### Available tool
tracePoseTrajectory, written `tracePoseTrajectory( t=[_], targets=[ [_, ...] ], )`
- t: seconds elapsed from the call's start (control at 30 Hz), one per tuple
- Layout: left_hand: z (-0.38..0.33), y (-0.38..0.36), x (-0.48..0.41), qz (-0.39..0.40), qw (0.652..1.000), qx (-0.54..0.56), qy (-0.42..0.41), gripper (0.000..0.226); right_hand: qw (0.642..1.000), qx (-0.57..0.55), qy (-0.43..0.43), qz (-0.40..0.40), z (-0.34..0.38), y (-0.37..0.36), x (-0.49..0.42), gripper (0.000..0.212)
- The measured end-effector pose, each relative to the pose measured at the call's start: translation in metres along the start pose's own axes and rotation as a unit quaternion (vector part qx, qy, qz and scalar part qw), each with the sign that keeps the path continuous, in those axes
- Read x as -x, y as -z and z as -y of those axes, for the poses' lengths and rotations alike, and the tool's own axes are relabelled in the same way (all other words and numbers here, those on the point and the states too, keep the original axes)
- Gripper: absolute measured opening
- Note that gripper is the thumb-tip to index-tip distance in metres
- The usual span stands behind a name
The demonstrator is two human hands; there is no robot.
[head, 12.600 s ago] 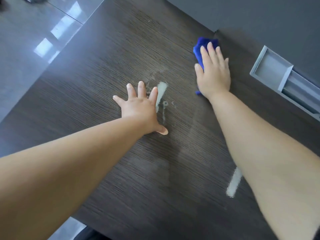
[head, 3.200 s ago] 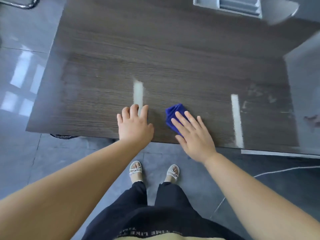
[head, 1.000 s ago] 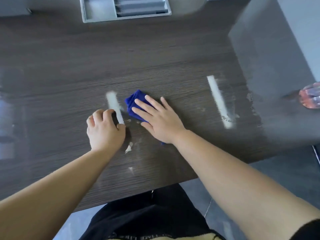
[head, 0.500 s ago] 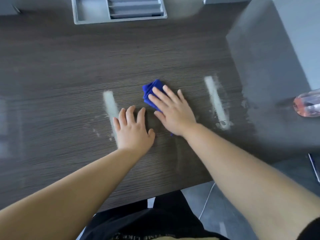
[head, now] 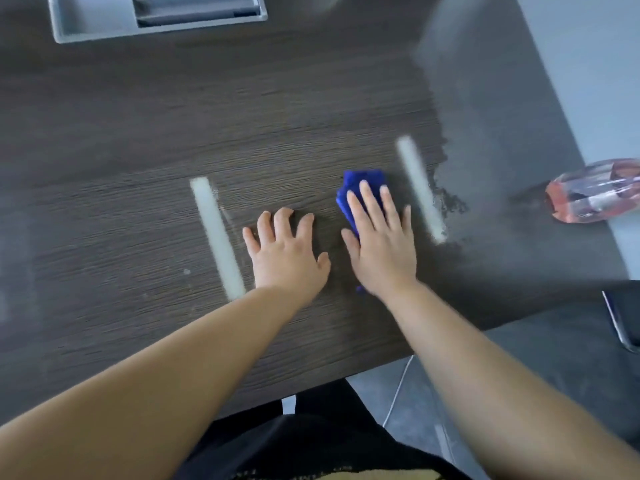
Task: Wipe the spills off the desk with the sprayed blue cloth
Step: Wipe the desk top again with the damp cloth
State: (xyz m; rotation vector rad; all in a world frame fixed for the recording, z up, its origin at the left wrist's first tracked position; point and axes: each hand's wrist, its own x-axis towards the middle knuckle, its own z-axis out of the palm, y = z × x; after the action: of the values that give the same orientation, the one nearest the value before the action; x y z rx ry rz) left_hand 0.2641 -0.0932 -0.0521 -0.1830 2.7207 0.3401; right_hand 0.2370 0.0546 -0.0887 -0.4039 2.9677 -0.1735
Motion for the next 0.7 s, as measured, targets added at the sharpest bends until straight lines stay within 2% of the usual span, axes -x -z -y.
tracePoseTrajectory(
  t=[0.07, 0.2, 0.33, 0.43, 0.5, 0.6, 0.7],
  targets=[
    [-0.001, 0.0, -0.001, -0.006, 1.0, -0.012, 0.012, 0.065, 1.0, 0.002, 0.021, -0.002, -0.024, 0.009, -0.048, 0.054],
    [-0.018, -0.006, 0.007, -0.005, 0.996, -0.073, -0.051, 0.067, 0.998, -0.007, -0.049, 0.024, -0.07, 0.021, -0.102, 0.054],
    [-0.037, -0.013, 0.015, 0.012, 0.994, -0.076, -0.083, 0.068, 0.997, -0.008, -0.076, -0.029, -0.08, 0.013, -0.015, 0.054],
    [-0.043, -0.015, 0.012, 0.018, 0.995, -0.065, -0.073, 0.069, 0.997, -0.007, -0.076, -0.023, -0.067, 0.002, 0.073, 0.055],
    [-0.045, -0.016, 0.009, 0.009, 0.996, -0.056, -0.064, 0.069, 0.998, -0.011, -0.069, -0.011, -0.065, 0.002, 0.089, 0.054],
    [-0.051, -0.018, 0.008, 0.008, 0.997, -0.048, -0.054, 0.068, 1.0, -0.007, -0.029, 0.0, -0.078, 0.01, 0.041, 0.053],
    [-0.057, -0.022, 0.011, 0.0, 0.998, -0.044, -0.042, 0.067, 0.998, -0.016, -0.056, 0.013, -0.101, 0.022, -0.034, 0.053]
  ],
)
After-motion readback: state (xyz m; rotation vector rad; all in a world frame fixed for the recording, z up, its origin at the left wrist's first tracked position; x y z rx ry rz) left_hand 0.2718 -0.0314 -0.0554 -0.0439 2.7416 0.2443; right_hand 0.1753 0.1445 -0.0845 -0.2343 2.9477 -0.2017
